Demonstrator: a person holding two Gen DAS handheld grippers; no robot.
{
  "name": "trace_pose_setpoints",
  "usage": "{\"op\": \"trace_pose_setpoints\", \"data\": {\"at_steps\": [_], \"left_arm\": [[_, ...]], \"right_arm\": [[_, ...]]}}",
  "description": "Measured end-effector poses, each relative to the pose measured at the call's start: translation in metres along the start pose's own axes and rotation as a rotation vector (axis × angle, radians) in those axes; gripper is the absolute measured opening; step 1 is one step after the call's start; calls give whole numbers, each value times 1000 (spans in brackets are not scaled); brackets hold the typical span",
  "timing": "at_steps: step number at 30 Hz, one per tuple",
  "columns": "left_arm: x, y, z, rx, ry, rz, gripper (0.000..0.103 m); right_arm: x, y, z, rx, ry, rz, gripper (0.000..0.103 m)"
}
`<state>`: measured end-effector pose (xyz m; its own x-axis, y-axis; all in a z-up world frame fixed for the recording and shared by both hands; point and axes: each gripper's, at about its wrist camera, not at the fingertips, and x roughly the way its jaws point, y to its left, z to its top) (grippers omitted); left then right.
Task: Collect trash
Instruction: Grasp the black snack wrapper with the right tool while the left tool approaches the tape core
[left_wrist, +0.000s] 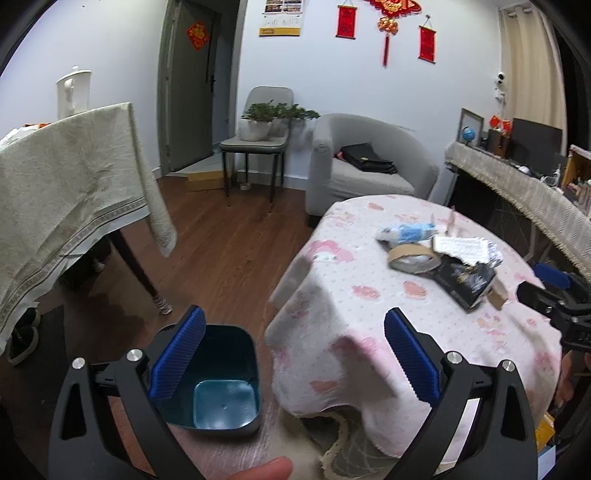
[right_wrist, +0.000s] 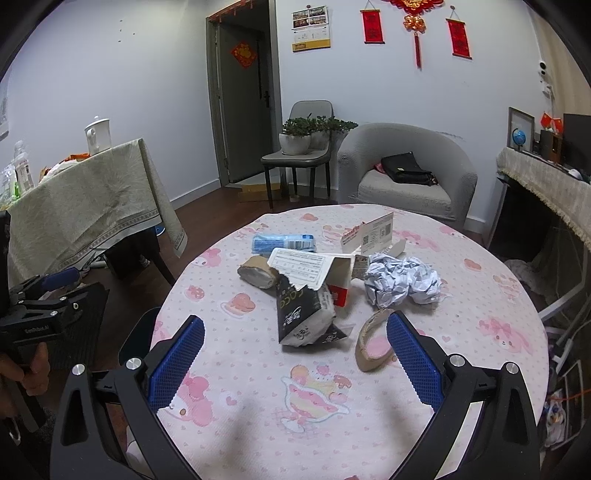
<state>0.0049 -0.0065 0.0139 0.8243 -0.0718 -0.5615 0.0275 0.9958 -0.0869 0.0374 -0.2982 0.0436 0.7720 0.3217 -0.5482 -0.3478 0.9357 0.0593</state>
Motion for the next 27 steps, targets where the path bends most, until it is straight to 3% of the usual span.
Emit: {"op": "trace_pose_setpoints", "data": {"at_steps": [8, 12, 15, 23, 27], "left_arm": [[8, -24, 7, 42, -17, -80, 97], [24, -33, 12, 61, -7, -106, 88], [36, -35, 16, 48, 8, -133, 87], [59, -45, 28, 27, 35, -236, 70], [72, -52, 32, 35, 57, -269, 70]], "right_arm": [[5, -13, -2, 6, 17, 4, 99], [17, -16, 1, 2, 45, 36, 77], [27, -15, 5, -1, 67, 63, 69], [58, -24, 8, 11, 146, 52, 52], [73, -31, 9, 48, 183, 80, 45]]}}
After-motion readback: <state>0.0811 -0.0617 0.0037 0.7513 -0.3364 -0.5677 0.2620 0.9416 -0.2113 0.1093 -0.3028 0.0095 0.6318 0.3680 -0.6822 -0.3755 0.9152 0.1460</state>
